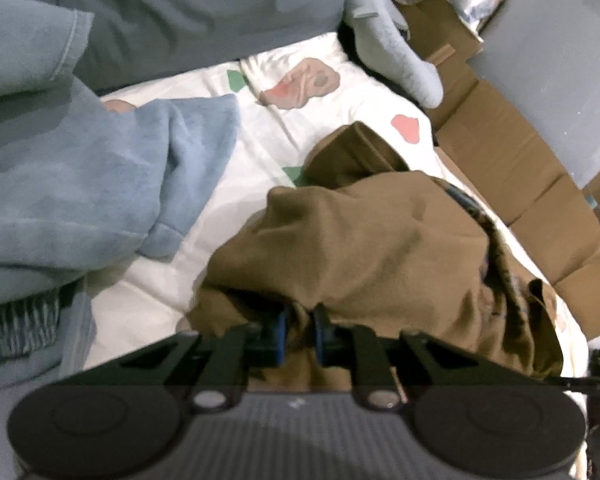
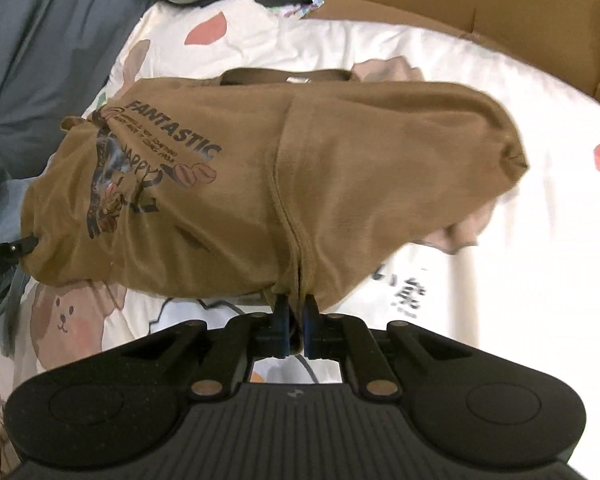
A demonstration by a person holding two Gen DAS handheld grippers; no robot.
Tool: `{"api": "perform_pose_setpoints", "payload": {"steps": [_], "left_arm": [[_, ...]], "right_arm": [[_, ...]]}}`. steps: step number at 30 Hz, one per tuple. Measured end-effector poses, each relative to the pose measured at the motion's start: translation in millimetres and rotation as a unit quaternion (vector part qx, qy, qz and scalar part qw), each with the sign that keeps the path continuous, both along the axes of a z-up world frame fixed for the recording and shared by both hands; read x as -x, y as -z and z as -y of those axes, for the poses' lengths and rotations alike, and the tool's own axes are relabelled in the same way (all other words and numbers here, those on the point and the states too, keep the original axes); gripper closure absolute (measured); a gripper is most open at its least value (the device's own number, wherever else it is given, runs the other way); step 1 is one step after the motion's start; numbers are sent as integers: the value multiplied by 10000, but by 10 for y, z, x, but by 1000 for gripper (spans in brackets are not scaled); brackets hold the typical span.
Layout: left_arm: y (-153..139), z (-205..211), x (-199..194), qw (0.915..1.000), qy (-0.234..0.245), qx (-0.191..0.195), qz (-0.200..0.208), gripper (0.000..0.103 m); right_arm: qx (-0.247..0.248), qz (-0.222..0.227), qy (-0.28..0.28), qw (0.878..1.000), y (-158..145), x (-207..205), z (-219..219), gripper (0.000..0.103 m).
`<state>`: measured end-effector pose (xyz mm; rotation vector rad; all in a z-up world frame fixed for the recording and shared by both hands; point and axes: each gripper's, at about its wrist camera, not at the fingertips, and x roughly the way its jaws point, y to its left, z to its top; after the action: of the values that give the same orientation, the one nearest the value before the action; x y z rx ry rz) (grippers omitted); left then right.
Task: Fold clothes
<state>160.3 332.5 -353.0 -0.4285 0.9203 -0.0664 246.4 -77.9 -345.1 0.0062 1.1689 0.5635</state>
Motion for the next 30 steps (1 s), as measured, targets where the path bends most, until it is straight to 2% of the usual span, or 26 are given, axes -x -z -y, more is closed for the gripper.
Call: {"api": "perform_pose_setpoints", "payload": {"steps": [12,23,30], "left_arm": [[-618,151,343,9995,134,191,194,90],[-1003,534,639,9976,420,543,-65,90],[-1143,851,773,9946,743,666,-294,90]], "right_arm": [[-205,254,981,9946,-509,-22,1000,100],[-312,503,1929,9794,-931,-33,1866,100],[-391,635,2320,9699,-1163,-65,2193,100]]}}
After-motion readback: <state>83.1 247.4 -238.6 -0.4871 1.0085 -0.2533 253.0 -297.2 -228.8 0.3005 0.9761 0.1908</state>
